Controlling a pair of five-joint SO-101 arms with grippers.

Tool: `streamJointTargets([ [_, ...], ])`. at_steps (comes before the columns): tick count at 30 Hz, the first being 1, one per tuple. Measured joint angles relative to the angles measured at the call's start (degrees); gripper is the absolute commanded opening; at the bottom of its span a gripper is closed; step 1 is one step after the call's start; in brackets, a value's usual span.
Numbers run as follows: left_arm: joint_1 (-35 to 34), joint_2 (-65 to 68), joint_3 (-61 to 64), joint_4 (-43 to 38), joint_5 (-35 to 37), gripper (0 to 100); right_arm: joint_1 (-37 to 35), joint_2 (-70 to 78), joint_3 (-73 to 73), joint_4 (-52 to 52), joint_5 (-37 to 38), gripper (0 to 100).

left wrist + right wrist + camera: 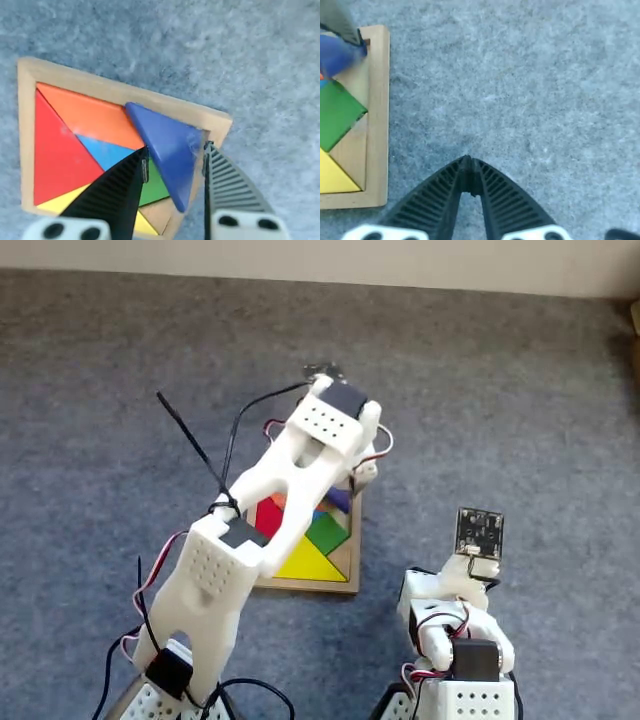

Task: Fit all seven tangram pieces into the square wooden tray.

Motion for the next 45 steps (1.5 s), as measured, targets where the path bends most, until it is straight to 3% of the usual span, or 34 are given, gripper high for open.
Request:
streamJointTargets([
  [18, 3.5, 0.0, -3.2, 4.6, 0.1, 18, 0.0, 0.0, 0.0, 0.0, 0.0, 0.6],
  [20, 3.1, 0.0, -3.3, 4.9, 0.1, 14, 0.0, 0.0, 0.0, 0.0, 0.0, 0.6],
  [23, 3.3, 0.0, -3.3, 5.1, -0.4, 0, 0.0, 0.0, 0.0, 0.0, 0.0, 0.6],
  [31, 3.2, -1.1, -3.0, 5.1, -4.5, 1, 0.0, 0.0, 0.0, 0.0, 0.0, 0.6],
  [45, 3.2, -23.5, 18.9, 4.2, -4.5, 1, 0.0, 0.0, 0.0, 0.0, 0.0, 0.6],
])
